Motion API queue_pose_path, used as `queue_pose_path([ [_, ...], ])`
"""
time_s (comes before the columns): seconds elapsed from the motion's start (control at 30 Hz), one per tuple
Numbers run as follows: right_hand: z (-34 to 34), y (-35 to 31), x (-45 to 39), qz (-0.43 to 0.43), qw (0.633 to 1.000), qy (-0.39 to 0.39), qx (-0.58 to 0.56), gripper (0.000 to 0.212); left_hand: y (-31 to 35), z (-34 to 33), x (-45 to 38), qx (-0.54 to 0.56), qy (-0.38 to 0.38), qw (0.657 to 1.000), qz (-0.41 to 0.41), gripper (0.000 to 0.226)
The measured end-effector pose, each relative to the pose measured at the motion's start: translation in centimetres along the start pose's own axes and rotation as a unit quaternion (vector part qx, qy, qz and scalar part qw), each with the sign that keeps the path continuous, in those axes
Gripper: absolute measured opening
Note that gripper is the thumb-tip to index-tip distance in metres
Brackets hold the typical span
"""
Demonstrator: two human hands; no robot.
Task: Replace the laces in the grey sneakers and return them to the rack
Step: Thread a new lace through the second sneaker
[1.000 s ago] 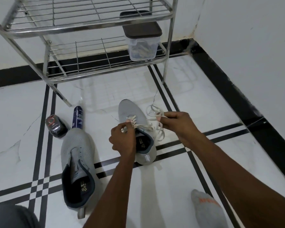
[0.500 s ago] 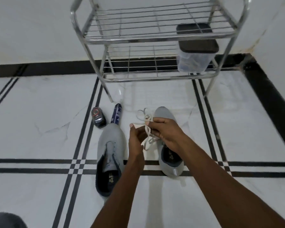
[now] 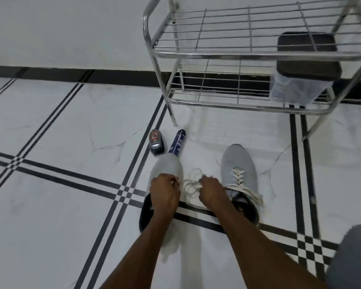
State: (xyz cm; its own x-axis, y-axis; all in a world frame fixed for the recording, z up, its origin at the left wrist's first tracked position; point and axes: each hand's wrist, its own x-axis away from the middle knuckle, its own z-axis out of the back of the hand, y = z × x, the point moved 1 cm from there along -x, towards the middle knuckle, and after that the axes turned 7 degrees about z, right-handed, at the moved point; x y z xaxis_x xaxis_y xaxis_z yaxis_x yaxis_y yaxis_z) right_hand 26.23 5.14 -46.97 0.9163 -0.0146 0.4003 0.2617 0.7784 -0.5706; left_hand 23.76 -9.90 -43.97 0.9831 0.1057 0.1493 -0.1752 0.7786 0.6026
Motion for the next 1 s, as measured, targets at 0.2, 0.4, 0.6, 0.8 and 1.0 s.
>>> queue_pose_path([
  [0.2, -1.8, 0.2, -0.8, -0.001, 0.997, -0.045, 0.067, 0.077, -0.5, -1.5, -0.4, 0.023, 0.011, 1.000, -0.001, 0.011],
  [0.4, -1.7, 0.9, -1.0, -0.007, 0.997, -0.045, 0.060, 0.059, -0.1, -0.3, 0.1, 0.049, -0.035, 0.998, 0.005, 0.012],
  [0.6, -1.3, 0.7, -1.1, 0.010, 0.995, -0.028, 0.100, 0.050, 0.2, 0.1, 0.5, 0.073, -0.028, 0.997, 0.011, 0.012],
  [0.8, 1.7, -0.3, -1.6, 0.007, 0.990, -0.070, 0.126, 0.030, 0.0, 0.0, 0.6, 0.117, 0.007, 0.993, -0.001, 0.012],
  [1.0, 6.6, -3.0, -2.1, 0.082, 0.993, 0.078, 0.042, 0.022, 0.2, 1.7, -0.6, 0.222, -0.030, 0.974, 0.045, 0.005],
])
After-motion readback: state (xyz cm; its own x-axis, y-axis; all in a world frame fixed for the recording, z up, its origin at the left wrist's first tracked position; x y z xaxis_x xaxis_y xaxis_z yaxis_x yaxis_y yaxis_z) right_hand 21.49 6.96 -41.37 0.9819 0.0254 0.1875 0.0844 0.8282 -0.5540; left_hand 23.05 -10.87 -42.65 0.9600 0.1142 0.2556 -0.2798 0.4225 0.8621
